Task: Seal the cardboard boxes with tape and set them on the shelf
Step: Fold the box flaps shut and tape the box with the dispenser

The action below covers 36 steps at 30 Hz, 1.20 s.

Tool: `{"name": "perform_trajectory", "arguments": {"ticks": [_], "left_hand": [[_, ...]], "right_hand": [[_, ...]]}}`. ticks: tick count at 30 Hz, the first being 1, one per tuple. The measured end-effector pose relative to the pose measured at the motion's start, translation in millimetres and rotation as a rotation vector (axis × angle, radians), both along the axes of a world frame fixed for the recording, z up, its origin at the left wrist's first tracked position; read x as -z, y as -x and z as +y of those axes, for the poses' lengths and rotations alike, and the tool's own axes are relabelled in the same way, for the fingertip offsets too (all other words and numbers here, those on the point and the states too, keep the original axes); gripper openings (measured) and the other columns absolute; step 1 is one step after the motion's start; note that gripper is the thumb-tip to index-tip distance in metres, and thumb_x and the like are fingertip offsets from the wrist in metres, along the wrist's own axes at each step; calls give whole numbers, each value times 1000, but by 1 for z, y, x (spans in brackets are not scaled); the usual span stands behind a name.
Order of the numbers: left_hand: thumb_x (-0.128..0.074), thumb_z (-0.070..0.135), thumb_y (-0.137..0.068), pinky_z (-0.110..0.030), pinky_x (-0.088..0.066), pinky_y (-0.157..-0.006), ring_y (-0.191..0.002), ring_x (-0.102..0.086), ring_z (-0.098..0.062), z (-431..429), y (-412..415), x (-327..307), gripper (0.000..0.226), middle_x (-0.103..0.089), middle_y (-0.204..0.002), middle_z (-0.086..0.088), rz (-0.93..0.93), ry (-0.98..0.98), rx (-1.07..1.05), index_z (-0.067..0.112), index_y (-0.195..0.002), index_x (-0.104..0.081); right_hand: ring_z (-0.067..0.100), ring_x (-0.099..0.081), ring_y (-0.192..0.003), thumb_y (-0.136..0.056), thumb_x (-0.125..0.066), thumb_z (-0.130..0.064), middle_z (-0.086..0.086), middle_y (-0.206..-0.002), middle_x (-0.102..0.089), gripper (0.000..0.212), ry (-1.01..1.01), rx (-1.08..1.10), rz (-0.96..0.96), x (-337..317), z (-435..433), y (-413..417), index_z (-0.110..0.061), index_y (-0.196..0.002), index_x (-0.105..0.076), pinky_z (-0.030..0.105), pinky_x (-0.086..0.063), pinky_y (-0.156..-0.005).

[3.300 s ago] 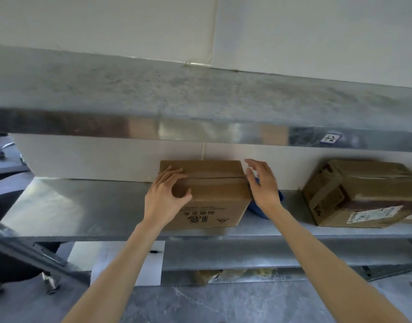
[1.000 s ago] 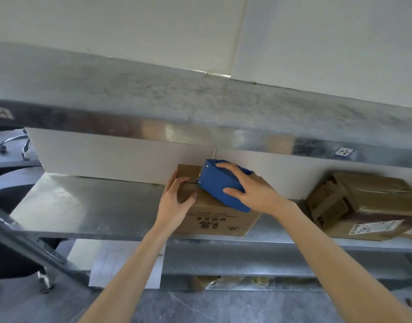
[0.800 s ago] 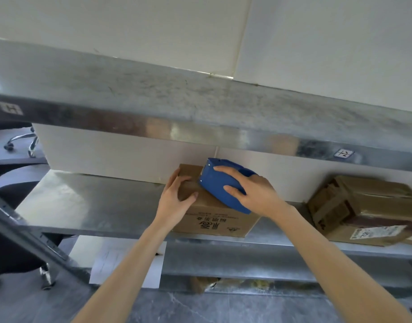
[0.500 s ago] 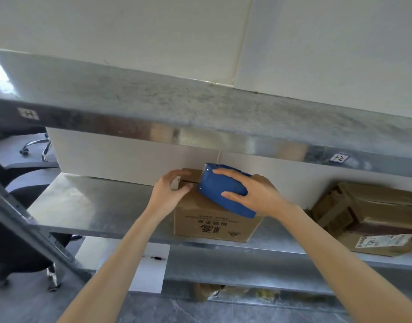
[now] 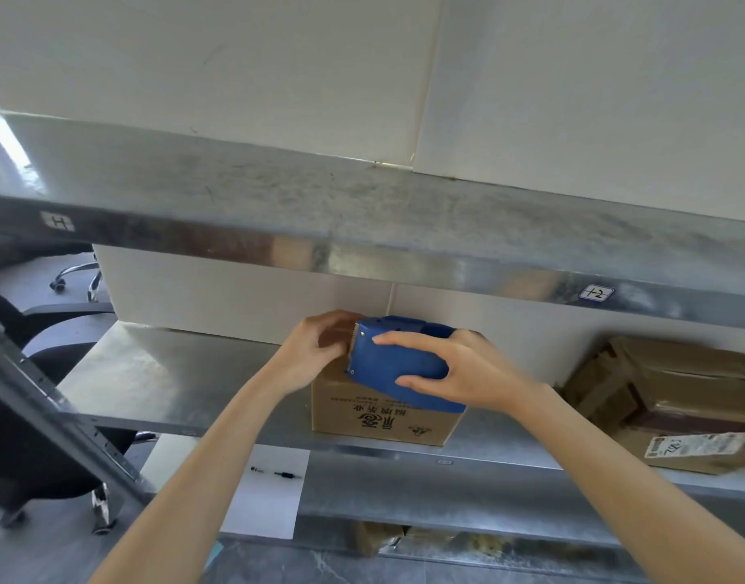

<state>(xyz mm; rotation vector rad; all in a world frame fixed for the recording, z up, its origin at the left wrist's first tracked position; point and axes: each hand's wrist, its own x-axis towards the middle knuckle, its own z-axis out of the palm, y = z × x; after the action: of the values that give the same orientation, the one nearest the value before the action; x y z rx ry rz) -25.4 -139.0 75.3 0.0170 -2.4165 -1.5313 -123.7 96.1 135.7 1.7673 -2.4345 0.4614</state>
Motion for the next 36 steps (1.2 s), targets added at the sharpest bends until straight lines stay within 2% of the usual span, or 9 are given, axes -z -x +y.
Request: {"name": "perform_trajectory", "arguments": {"ticks": [5, 11, 15, 18, 22, 24, 28, 31, 36], "left_hand": [[-54, -10, -90, -38, -53, -97, -109, -67, -13, 1, 0, 5, 38, -73, -112, 3, -27, -36, -31, 12, -116, -71], [-54, -13, -86, -30, -54, -87, -98, -69, -12, 6, 3, 6, 35, -75, -100, 1, -33, -27, -101, 10, -104, -74], [-53, -6, -81, -33, -54, -79, -87, -68, -12, 5, 11, 3, 28, -73, -86, 4, -5, 19, -173, 14, -88, -71], [-57, -7, -83, -25, -51, -76, -81, -67, -10, 7, 17, -1, 26, -73, -83, 3, 29, -36, -236, 15, -85, -70], [-64, -7, -88, -20, -52, -76, -75, -67, -7, -6, 15, 2, 28, -72, -80, 3, -3, -79, -331, 19, -79, -69], [-63, -11, -88, -24, -54, -76, -76, -66, -15, -28, 5, 10, 33, -71, -76, 5, -5, -117, -406, 20, -77, -67], [-60, -16, -88, -14, -51, -69, -74, -61, -16, -57, -14, 18, 34, -66, -79, -1, -7, -155, -480, 16, -76, -64], [-62, -10, -90, -16, -52, -71, -70, -61, -7, -55, -13, 22, 28, -66, -80, -2, -21, -172, -474, 16, -79, -65], [-60, -11, -91, -18, -49, -70, -74, -59, -14, -51, 0, 19, 30, -65, -81, -2, -9, -186, -455, 16, -80, -64]], "right_hand": [[15, -35, -43, -89, -54, -54, -6, -41, -23, 53, 0, -4, -12, 1, 0, -1, -52, -140, -42, 15, -26, -44], [19, -35, -46, -86, -62, -60, 0, -43, -29, 59, -47, -6, -74, 4, 2, 3, -58, -140, -37, 20, -30, -46], [17, -38, -48, -86, -67, -52, -1, -43, -24, 62, -65, 8, -82, 1, 1, 8, -59, -139, -37, 17, -28, -47], [17, -38, -48, -86, -67, -50, 0, -44, -26, 62, -58, 30, -97, -3, 0, 15, -63, -138, -35, 18, -29, -48], [11, -47, -53, -87, -65, -51, -13, -57, -55, 60, -109, 39, -127, -2, 7, 24, -66, -136, -34, 15, -33, -51], [12, -50, -53, -87, -65, -52, -22, -70, -62, 60, -137, 75, -164, 1, 20, 35, -70, -134, -32, 16, -39, -54], [22, -59, -66, -85, -62, -59, 4, -84, -69, 61, -188, 167, -236, 2, 46, 52, -78, -128, -25, 34, -52, -68], [24, -60, -68, -83, -65, -58, 3, -86, -69, 60, -160, 177, -292, 0, 52, 54, -77, -128, -30, 37, -53, -67], [24, -55, -60, -82, -67, -56, 5, -76, -66, 59, -138, 205, -307, -4, 60, 55, -76, -127, -33, 34, -51, -63]]}}
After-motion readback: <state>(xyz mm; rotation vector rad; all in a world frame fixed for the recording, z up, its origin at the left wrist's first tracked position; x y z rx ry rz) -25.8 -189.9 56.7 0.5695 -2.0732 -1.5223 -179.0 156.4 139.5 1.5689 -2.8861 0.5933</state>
